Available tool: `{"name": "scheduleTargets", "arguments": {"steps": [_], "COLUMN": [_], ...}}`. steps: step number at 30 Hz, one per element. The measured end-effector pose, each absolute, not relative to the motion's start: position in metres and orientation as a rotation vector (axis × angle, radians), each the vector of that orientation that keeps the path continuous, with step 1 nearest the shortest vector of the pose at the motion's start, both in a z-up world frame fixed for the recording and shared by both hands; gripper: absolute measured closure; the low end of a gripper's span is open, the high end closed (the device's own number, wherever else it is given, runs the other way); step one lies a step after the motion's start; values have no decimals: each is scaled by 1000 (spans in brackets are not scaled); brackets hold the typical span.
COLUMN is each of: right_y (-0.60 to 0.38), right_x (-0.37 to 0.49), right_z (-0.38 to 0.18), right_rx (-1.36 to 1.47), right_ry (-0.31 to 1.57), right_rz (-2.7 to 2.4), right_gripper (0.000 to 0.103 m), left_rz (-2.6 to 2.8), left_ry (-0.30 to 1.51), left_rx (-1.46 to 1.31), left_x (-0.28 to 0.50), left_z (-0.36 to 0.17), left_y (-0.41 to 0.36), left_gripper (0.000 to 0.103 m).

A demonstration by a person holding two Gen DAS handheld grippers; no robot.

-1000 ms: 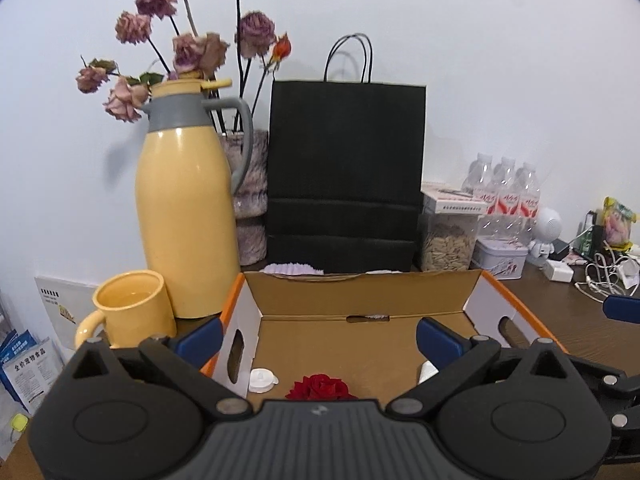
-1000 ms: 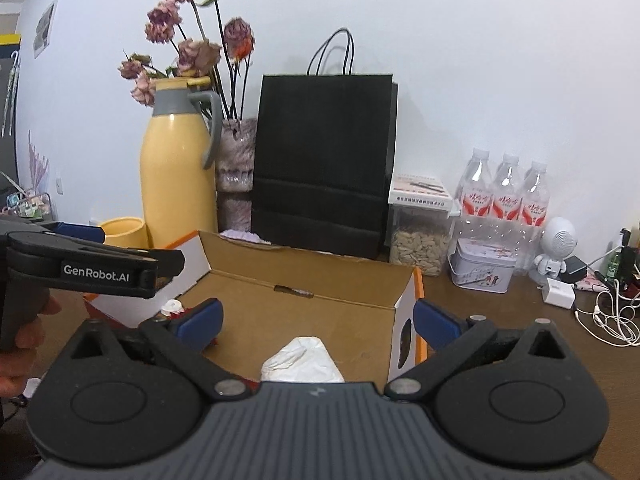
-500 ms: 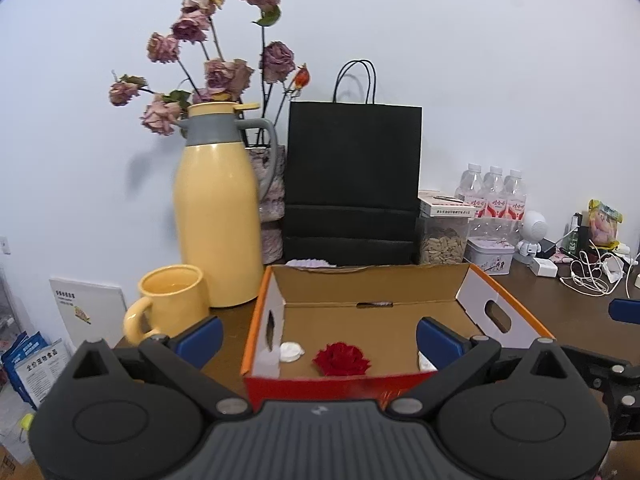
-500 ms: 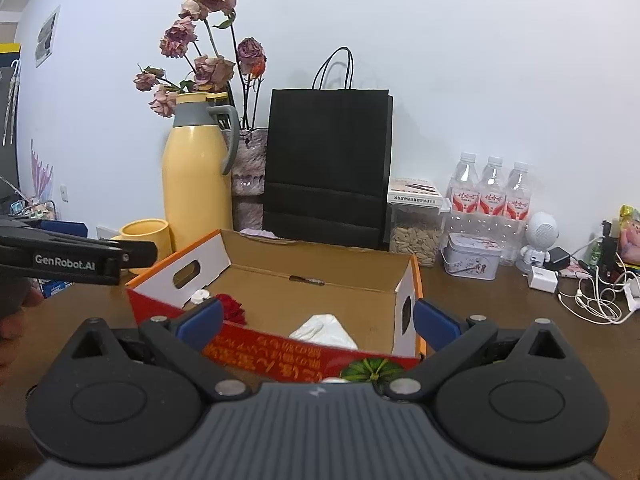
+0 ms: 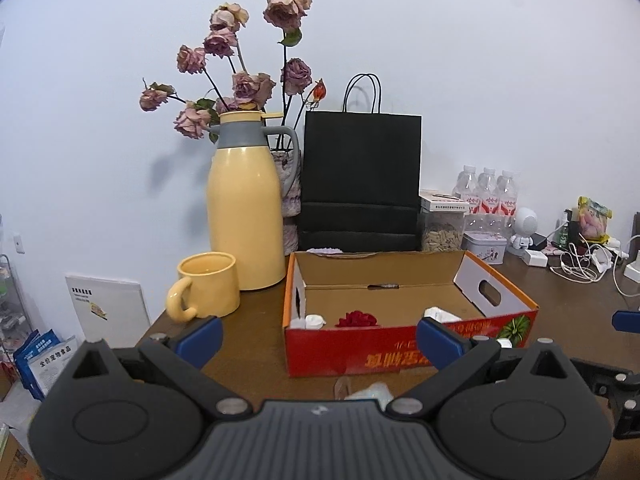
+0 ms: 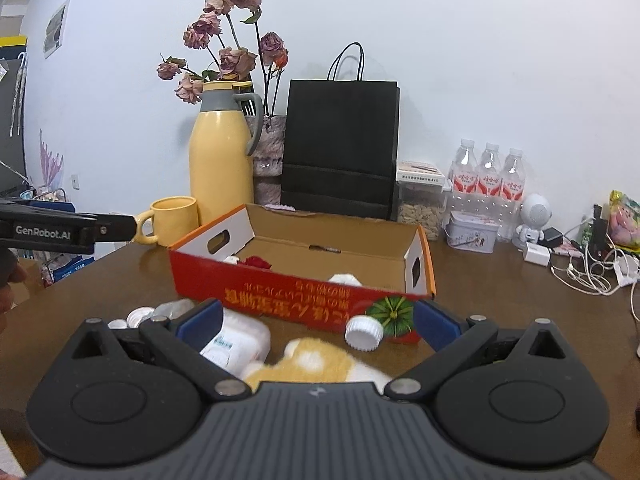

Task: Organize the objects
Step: 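Return both grippers to the pile and grasp white caps with each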

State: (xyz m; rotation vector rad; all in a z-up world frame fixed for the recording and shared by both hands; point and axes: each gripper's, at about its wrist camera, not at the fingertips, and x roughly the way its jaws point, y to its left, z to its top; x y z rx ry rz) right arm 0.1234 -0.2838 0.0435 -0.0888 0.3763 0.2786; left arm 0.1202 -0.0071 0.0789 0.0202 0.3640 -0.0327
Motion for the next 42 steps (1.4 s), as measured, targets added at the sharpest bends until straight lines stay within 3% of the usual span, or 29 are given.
{"name": "scheduleTargets", "arguments": {"steps": [19, 36, 38, 40, 42], "right_y": [-293, -318, -321, -323, -325], "right_x": [68, 81, 85, 92, 101], "right_z": [8, -23, -23, -23, -25], "right_rx": [-102, -13, 5, 21, 48], "right_ry": [459, 507, 502, 515, 541], "right_rz": [244, 202, 204, 215, 223], "right_gripper": [0, 0, 9, 36, 49], "left_rz": [-5, 31, 35, 39, 44], "left_ry": [436, 564, 572, 579, 580], "left_rx": [18, 27, 27, 28, 30], "left_x": [58, 74, 76, 79, 83], "left_z": [38, -2, -4, -7, -7], "left_y": [38, 55, 55, 55, 55], "left_gripper": [0, 0, 0, 0, 0]}}
